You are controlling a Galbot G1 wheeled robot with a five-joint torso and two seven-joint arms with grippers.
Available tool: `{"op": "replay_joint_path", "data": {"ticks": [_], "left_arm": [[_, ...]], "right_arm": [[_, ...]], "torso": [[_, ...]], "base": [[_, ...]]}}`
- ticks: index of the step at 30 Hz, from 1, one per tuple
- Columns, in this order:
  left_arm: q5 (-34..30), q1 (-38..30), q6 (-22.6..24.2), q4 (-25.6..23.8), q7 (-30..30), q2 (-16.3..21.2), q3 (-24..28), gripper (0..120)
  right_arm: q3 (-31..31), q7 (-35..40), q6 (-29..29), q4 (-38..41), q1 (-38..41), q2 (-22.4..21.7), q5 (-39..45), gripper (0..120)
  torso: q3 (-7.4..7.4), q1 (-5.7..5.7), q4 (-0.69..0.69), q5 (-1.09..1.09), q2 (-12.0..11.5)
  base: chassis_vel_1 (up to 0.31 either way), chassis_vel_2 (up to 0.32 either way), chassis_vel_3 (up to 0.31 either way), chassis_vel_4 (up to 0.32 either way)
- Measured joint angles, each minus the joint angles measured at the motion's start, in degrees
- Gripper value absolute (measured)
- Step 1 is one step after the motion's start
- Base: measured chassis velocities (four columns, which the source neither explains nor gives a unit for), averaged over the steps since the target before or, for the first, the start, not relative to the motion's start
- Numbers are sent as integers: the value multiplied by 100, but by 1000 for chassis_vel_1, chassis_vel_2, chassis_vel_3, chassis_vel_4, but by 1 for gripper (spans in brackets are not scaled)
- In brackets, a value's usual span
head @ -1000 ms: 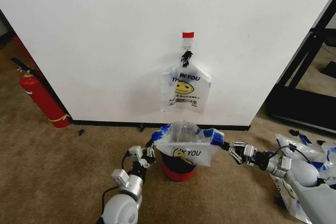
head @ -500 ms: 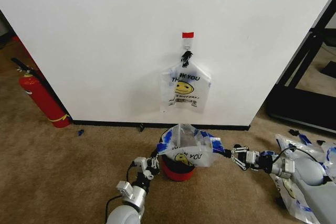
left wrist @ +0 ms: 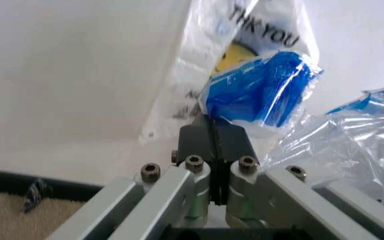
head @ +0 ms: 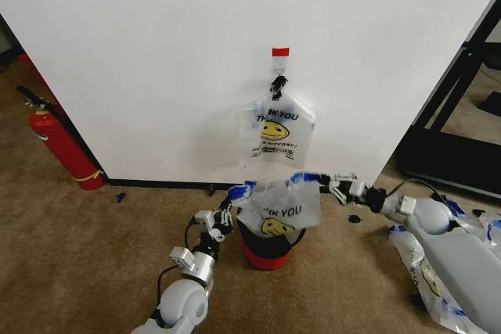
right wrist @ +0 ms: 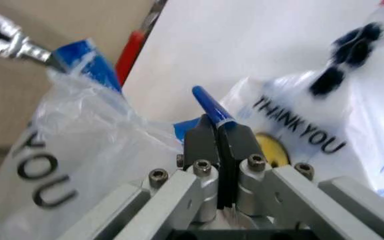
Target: Pick up the garbage bag from the wall and place it over the trash bin.
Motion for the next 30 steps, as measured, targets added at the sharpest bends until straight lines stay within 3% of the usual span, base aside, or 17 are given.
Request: {"op": "replay_joint_path", "data": {"ticks": [6,15,20,30], "left_arm": [[124,123,-153,-24,49,59,-47,0],[953,491,-597,318,166,352,109,0],[1091,614,-776,461,301,431,189,0],[1232,708,-1159,751,744,528,349,0]], "right_arm": [[-29,-35,44,-9,-195,78,46,0],[332,-1551,182,-296,-842,-193,-243,0],[527,-1994,147,-156,-1039,-390,-185,0],[624,-2224,139,267,-1526,-486,-206,0]], "torso": [[0,0,0,-1,0],[-1,-1,-2,-3,0],[-1,-1,-2,-2,0],[-1,-1,-1,-1,0]], "base": [[0,0,0,0],[0,0,0,0],[0,0,0,0],[0,0,0,0]]}}
